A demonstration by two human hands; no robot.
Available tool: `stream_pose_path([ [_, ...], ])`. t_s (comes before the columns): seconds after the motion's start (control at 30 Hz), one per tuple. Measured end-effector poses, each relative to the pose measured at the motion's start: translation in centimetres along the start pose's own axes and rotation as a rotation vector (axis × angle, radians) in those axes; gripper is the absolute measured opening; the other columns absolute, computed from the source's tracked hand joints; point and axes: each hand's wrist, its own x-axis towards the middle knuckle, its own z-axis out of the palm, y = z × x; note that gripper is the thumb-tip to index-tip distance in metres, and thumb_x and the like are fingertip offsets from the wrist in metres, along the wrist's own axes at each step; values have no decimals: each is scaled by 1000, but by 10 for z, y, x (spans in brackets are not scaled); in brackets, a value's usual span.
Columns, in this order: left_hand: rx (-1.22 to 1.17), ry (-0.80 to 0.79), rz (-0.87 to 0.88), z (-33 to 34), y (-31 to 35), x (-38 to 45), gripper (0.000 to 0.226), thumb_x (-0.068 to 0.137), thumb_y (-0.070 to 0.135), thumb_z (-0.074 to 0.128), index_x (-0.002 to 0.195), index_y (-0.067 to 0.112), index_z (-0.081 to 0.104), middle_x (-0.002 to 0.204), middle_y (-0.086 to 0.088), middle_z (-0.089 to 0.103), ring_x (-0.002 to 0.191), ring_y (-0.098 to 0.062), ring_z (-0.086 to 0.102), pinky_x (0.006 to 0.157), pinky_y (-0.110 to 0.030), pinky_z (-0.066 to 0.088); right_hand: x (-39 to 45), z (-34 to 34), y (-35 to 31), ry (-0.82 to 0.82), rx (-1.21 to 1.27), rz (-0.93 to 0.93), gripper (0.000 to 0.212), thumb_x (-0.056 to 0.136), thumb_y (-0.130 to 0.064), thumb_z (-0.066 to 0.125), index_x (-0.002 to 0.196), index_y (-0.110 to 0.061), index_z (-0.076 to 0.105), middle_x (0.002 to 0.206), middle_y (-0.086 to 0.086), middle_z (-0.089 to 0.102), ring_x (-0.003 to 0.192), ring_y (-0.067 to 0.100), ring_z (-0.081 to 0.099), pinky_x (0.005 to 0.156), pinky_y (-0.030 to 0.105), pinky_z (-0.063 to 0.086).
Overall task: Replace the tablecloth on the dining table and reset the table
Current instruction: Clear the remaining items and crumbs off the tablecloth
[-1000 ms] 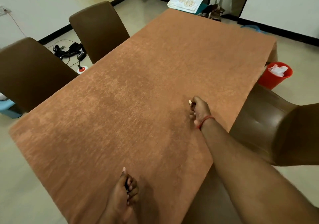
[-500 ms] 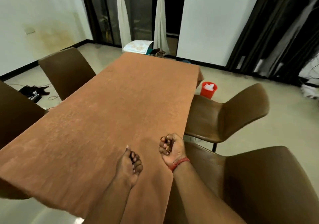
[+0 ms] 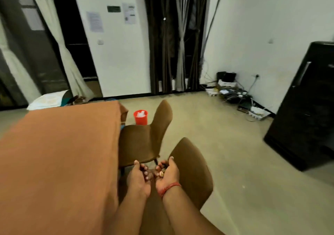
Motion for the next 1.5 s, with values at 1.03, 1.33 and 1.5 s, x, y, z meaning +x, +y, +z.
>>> stream_pose_path([
  [1.03,55,-223,-422,563,-469,121,44,105,29,42,76,1,57,60,-12,56,55,-22,57,52,-28,56,258,-215,-639,188,267,-315,52,106,-40,36,106,5,61,104,23,64,98,30,64,72,32,62],
  [1.33,270,-142,-431,680,-417,336,44,104,26,45,64,9,53,51,-3,48,42,-13,42,45,-21,37,478,-99,-705,262,67,-56,39,105,-34,43,86,-3,57,89,12,58,81,21,59,76,31,58],
  [1.5,314,-79,-367,728,-365,465,42,103,29,45,64,14,49,50,0,45,37,-10,35,38,-17,25,613,-18,-716,199,-55,99,36,104,-32,46,81,-6,56,80,10,57,64,15,58,44,19,52],
])
